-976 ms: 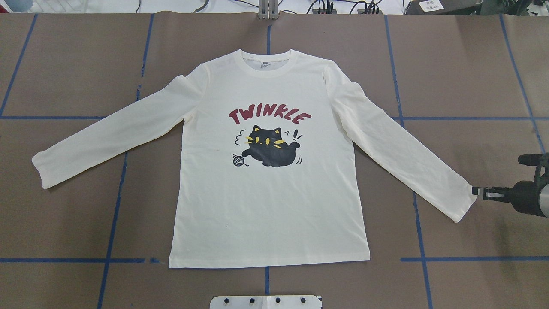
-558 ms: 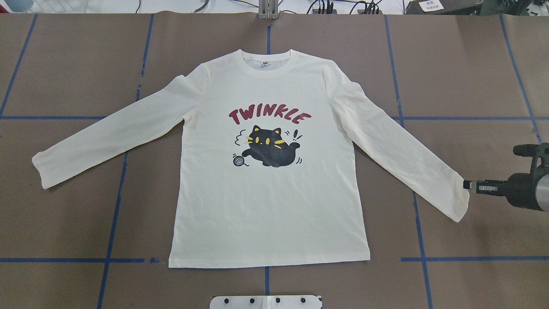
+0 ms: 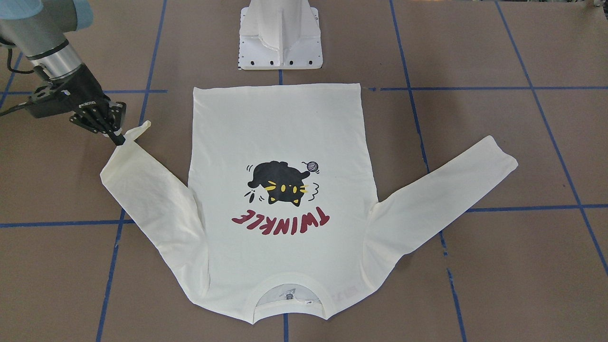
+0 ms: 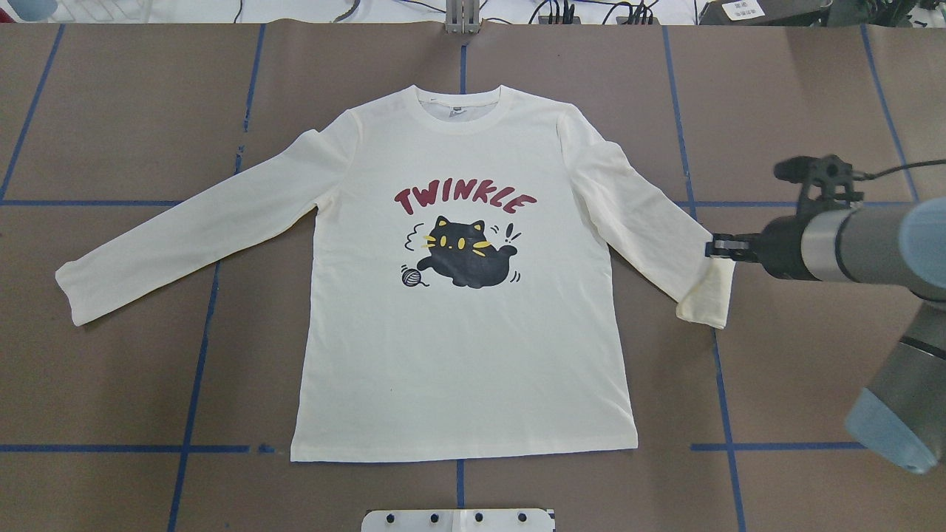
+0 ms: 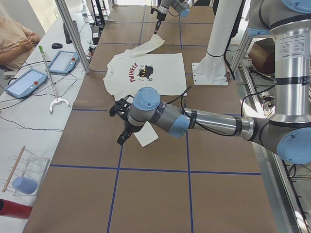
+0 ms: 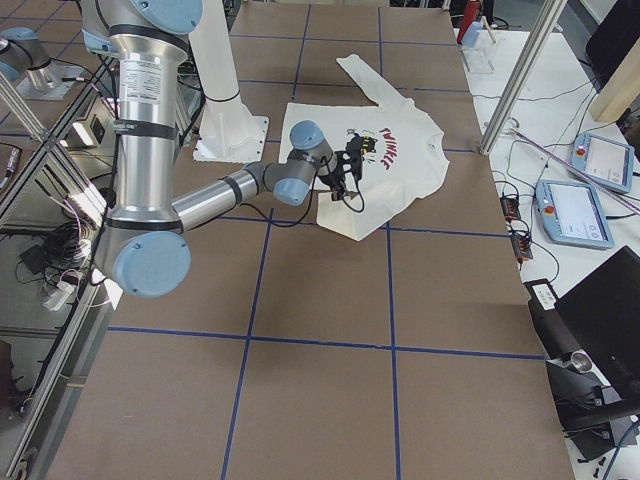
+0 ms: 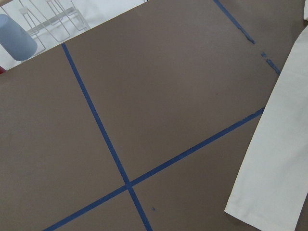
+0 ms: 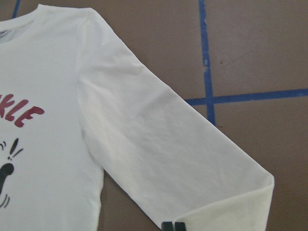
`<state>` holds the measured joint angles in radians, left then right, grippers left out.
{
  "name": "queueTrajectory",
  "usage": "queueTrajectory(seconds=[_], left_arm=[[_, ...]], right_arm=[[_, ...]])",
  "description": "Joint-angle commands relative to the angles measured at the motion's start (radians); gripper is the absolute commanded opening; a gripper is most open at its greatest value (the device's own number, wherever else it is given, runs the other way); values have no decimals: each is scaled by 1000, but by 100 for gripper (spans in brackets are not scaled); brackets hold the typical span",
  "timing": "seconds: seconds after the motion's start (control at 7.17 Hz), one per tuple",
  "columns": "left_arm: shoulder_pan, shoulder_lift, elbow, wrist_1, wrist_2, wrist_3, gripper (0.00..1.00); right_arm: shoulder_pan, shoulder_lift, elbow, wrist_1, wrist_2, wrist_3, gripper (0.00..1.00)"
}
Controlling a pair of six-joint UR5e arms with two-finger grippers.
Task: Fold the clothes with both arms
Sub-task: 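Move the right gripper to the cuff of the sleeve nearest it and grasp, then carry the sleeve with the right gripper across the shirt chest and release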
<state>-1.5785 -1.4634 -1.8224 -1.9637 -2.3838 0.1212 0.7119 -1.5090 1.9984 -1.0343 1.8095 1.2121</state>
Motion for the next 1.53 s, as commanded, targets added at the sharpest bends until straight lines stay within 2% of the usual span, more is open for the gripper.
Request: queueTrajectory(seconds=[0.0,0.14,0.28,0.56,0.7,0.84,0.98,1.12,1.26,1.39], left_arm=[[0,0,2,0,0,0,100],[0,0,11,-1,0,0,100],[0,0,11,0,0,0,100],[0,0,15,0,-15,-2,100],[0,0,26,-1,-23,0,100],[0,0,29,-1,-25,0,100],[0,0,29,0,-25,0,100],[0,0,34,0,-25,0,100],[0,0,35,-1,-25,0,100],[0,0,34,-1,-26,0,100]], right_arm=[[-2,467,-9,-539,-30,3,0],[-5,616,-48,-629,-54,3,0],[-15,707,-119,-633,-103,-9,0],[-144,889,-345,-627,-258,33,0],[-196,1000,-509,-603,-330,132,0],[-230,1100,-711,-493,-385,206,0],[-250,1156,-860,-380,-418,301,0],[-253,1170,-888,-368,-444,354,5],[-255,1205,-941,-369,-449,391,73],[-253,1272,-1016,-368,-452,406,99]])
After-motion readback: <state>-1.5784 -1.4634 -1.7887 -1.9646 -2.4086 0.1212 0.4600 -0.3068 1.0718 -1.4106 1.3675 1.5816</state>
